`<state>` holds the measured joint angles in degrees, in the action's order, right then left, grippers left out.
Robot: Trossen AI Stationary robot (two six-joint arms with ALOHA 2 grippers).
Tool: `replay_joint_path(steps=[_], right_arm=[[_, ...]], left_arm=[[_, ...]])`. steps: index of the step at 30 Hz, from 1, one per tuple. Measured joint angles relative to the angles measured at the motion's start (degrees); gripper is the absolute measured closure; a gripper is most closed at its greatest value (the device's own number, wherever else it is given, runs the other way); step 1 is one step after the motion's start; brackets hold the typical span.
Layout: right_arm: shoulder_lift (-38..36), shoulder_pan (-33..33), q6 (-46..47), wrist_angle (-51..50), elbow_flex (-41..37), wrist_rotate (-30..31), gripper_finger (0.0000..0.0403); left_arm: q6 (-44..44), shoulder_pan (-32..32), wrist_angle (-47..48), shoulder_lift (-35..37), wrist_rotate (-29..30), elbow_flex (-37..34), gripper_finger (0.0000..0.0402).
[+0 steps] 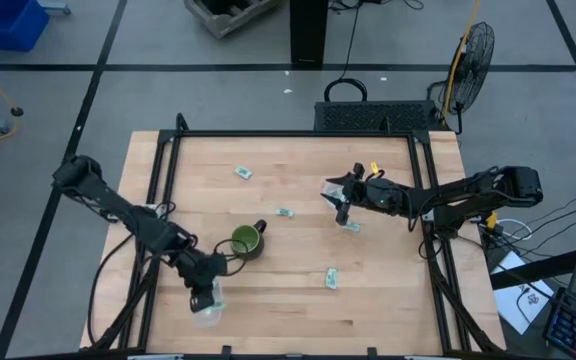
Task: Pick and place Stevia / Truvia into bins
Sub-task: Put the white stevia packet into the rectangle transparent container, then put the white stevia packet into the circle transparent container
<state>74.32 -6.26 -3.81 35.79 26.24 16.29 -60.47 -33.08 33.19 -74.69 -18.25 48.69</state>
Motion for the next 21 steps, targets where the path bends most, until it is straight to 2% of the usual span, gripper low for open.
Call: replay_joint_path(steps=[2, 11, 18, 21], right_arm=[[0.0, 0.0, -0.02, 0.61, 0.0, 0.0, 0.0193], [0.01, 0.0, -0.09, 5.11, 0.0, -0.02, 0.0193], [0.02, 0.0, -0.33, 5.75, 0.0, -0.04, 0.0193], [0.0, 0.0, -0.33, 5.77, 0.0, -0.07, 0.0193]], left_arm=[[-1.46, -0.11, -3.69, 0.02, -0.29, -2.25, 0.0399], [-7.34, -1.42, -2.88, 0.02, -2.39, -7.17, 0.0398], [-8.43, -1.46, -3.5, 0.02, 4.65, -8.29, 0.0369], [-8.26, -1.09, -3.41, 0.02, 5.3, -8.29, 0.0356]])
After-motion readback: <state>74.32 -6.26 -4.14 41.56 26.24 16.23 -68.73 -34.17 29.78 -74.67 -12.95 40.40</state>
